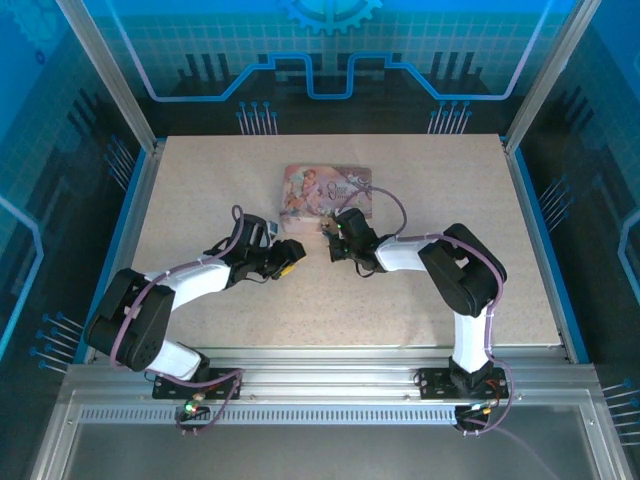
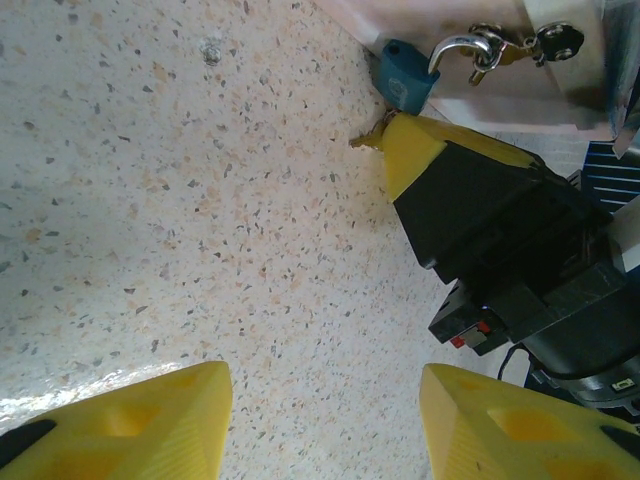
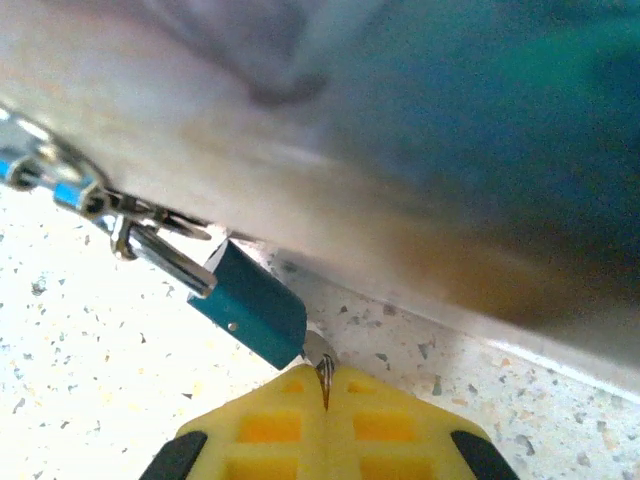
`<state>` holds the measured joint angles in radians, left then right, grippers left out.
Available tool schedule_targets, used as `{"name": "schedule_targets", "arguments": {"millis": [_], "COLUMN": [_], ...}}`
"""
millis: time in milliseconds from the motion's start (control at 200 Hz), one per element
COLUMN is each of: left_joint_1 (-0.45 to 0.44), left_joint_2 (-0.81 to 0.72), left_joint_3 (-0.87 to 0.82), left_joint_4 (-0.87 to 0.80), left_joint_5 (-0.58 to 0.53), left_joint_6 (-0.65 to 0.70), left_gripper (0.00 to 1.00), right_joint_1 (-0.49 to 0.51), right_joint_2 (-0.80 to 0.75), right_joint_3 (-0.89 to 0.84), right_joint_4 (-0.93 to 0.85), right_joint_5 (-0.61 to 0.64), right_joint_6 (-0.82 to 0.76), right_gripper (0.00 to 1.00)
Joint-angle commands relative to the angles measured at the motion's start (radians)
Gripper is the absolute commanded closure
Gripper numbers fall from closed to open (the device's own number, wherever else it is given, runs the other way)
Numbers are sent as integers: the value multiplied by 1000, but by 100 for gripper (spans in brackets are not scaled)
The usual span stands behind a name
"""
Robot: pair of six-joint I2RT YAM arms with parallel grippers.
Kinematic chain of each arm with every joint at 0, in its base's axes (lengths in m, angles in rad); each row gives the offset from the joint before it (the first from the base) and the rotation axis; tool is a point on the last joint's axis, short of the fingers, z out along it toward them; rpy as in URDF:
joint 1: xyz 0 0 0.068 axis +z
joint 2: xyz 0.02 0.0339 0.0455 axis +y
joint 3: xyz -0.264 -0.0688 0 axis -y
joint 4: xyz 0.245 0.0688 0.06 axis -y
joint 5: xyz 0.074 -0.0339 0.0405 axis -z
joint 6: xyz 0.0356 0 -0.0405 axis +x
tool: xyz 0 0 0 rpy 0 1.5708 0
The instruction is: Unlock the padlock with the key
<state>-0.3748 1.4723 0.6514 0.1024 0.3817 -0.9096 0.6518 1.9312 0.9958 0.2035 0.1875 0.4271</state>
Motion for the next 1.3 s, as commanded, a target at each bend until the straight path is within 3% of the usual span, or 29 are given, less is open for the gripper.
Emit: {"name": "schedule_targets", "arguments": {"millis": [0,440,1046,1296], "left_joint_1": [13,30,32,32], "left_joint_2": [-23,-26,-35,-52], "left_joint_3": [-10,-15,-27,-24], "left_joint_4": [-4,13,20,6], "left_joint_5": [-8,2,9,2], "left_joint_6": [16,12,-5,-4], "left_gripper": [47,46,46,46], "right_joint_1": [16,4,12,21], "right_joint_2": [22,-146,-105,-154], "right_joint_3": [-12,-23,162,143], "right_joint_4": [-53,-156,-251,-255], "right_joint_5": [-2,-26,32,-23], "right_joint_6": [-39,-300,-582,-550], "right_gripper": [100,100,100,100]}}
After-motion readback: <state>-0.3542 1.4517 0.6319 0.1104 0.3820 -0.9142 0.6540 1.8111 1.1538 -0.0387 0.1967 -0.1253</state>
